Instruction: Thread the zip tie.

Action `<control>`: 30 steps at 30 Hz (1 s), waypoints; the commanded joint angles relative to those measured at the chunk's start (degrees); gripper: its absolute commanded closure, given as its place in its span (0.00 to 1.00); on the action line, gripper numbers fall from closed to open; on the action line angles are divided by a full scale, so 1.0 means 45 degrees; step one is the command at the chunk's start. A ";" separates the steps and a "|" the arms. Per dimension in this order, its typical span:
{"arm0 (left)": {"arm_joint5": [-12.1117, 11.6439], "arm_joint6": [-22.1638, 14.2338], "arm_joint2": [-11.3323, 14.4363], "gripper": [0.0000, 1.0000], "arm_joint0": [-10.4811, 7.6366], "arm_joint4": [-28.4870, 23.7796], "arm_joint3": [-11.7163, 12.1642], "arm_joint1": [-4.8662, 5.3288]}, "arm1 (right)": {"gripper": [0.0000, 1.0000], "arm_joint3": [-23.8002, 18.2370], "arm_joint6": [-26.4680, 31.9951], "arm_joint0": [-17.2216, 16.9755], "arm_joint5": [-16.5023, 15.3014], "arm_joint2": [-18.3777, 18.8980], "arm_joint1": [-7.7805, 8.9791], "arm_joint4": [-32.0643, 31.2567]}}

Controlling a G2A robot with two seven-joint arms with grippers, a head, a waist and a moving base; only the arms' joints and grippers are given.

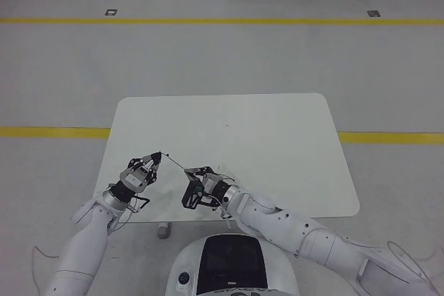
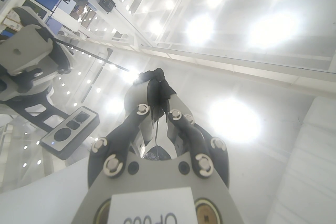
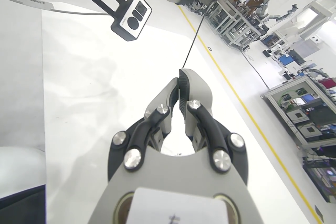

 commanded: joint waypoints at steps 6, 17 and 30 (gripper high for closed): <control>0.0000 0.0000 0.0000 1.00 0.0000 0.0000 0.0000 0.0000 | 0.00 -0.0091 -0.0225 -0.0736 0.0380 0.0989 0.0077 0.0485; 0.0000 0.0000 0.0000 1.00 0.0000 0.0000 0.0000 0.0000 | 0.00 -0.0112 -0.0132 -0.1360 0.0858 0.1826 -0.0053 0.1800; 0.0000 -0.1291 0.0866 1.00 0.0032 -0.0970 0.0185 0.0520 | 0.00 -0.0726 -0.0164 -0.2203 -0.0073 0.3522 0.0325 0.2164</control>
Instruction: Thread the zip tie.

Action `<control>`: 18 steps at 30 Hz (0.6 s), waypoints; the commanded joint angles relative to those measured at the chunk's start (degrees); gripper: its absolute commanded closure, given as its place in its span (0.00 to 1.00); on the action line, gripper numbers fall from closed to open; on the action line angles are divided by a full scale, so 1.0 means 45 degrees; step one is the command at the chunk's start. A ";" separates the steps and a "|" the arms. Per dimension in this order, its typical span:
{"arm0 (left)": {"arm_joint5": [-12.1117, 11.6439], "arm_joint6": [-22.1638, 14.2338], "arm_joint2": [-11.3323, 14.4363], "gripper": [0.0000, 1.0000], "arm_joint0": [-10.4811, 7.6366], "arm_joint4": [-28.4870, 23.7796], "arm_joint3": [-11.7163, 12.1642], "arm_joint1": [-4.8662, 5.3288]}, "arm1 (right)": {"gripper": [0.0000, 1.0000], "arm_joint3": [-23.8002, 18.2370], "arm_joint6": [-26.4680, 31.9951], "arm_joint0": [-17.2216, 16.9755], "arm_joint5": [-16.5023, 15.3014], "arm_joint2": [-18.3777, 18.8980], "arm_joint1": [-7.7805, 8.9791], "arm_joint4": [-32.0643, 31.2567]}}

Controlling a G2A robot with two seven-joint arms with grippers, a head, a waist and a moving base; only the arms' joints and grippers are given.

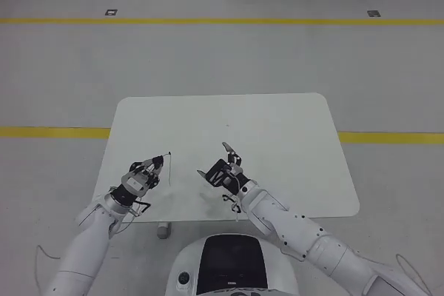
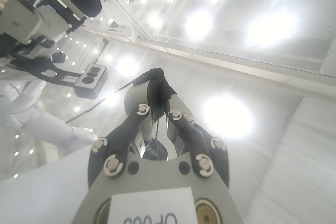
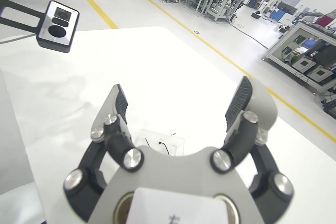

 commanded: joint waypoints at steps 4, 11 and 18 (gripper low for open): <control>0.0000 -0.0290 0.0087 1.00 -0.0005 -0.0036 -0.0008 0.0104 | 0.00 -0.0069 0.0099 -0.0068 -0.0023 0.0206 0.0042 0.0017; 0.0000 -0.0061 0.0090 1.00 0.0088 -0.0305 -0.0459 0.0121 | 0.00 -0.0169 -0.0162 -0.0302 -0.0265 0.0713 0.0022 0.0610; 0.0000 -0.0371 0.0035 1.00 0.0184 -0.0282 -0.0741 0.0215 | 0.00 -0.0263 -0.0261 -0.0467 -0.0213 0.1094 0.0036 0.0730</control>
